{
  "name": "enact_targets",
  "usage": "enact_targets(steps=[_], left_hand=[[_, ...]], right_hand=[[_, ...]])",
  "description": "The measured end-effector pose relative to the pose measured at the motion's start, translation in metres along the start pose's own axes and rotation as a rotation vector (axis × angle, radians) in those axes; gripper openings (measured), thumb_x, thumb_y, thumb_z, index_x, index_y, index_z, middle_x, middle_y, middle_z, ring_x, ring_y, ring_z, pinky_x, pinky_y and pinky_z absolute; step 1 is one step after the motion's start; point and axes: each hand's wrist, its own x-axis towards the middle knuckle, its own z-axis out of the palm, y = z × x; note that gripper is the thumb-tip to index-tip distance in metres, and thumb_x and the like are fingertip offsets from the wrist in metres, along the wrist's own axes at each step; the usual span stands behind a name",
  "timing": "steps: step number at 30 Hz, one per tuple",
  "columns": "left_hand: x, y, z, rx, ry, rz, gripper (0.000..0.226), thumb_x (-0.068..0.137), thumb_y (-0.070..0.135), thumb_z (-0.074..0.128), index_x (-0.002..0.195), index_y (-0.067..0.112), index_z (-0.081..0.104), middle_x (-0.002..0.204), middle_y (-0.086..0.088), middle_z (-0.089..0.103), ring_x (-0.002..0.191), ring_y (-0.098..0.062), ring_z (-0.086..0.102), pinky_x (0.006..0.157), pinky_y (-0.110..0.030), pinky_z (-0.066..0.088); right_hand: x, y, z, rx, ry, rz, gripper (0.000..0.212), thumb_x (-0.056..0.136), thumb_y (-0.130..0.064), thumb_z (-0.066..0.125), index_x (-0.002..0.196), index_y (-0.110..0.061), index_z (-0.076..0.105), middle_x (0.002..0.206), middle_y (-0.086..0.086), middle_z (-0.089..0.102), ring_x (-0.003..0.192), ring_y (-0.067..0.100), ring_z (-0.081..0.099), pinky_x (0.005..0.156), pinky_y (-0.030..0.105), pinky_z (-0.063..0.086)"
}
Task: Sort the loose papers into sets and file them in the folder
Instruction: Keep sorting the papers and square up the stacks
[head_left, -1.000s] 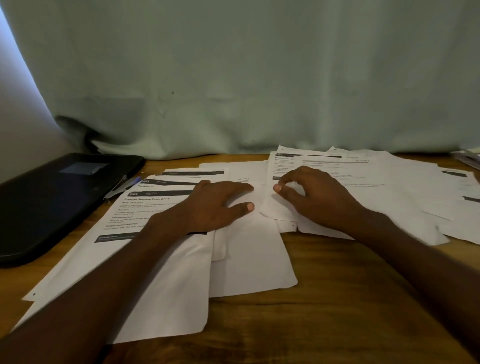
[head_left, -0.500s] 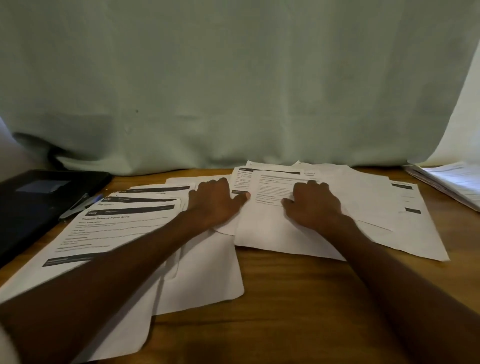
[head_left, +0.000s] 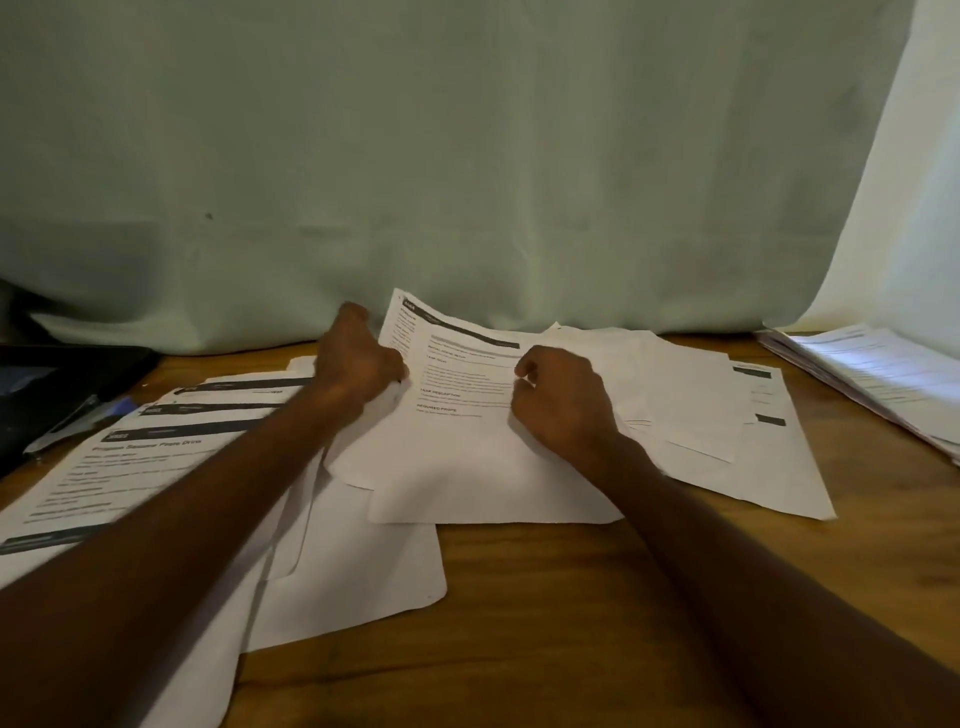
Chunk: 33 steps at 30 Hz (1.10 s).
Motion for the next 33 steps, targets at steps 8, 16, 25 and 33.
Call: enact_targets(steps=[8, 16, 25, 33], left_hand=[[-0.004, 0.001, -0.093, -0.153, -0.065, -0.062, 0.018, 0.078, -0.013, 0.073, 0.08, 0.003, 0.065, 0.096, -0.02, 0.072, 0.068, -0.026, 0.071, 0.062, -0.036, 0.061], [-0.022, -0.049, -0.115, 0.452, -0.001, -0.077, 0.069, 0.08, 0.034, 0.086, 0.131, 0.002, 0.052, 0.126, -0.02, 0.061, 0.112, -0.04, 0.06, 0.084, -0.042, 0.051], [-0.044, -0.009, -0.048, 0.511, -0.304, 0.586, 0.059, 0.092, 0.059, 0.063, 0.142, 0.03, 0.052, 0.146, 0.006, 0.053, 0.132, -0.019, 0.05, 0.106, -0.035, 0.041], [-0.038, -0.007, 0.024, 0.621, -0.707, 0.663, 0.07, 0.092, 0.069, 0.056, 0.153, 0.037, 0.04, 0.161, 0.013, 0.036, 0.147, -0.01, 0.031, 0.122, -0.034, 0.022]], right_hand=[[0.002, 0.013, -0.015, 0.049, -0.018, 0.131, 0.034, 0.088, -0.014, 0.06, 0.12, -0.024, 0.065, 0.124, -0.003, 0.065, 0.117, 0.022, 0.059, 0.091, 0.031, 0.046], [-0.017, -0.012, 0.013, -0.246, -0.201, -0.118, 0.04, 0.099, -0.05, 0.053, 0.128, -0.023, 0.058, 0.129, 0.005, 0.052, 0.127, 0.027, 0.042, 0.097, 0.042, 0.046], [-0.024, -0.036, 0.014, 0.025, -0.083, -0.125, 0.028, 0.097, -0.02, 0.053, 0.123, -0.02, 0.065, 0.126, 0.003, 0.064, 0.118, 0.026, 0.058, 0.09, 0.032, 0.045], [0.001, 0.017, -0.011, -0.327, -0.109, 0.22, 0.061, 0.093, -0.062, 0.059, 0.129, -0.013, 0.054, 0.136, 0.014, 0.047, 0.131, 0.035, 0.042, 0.103, 0.048, 0.039]])
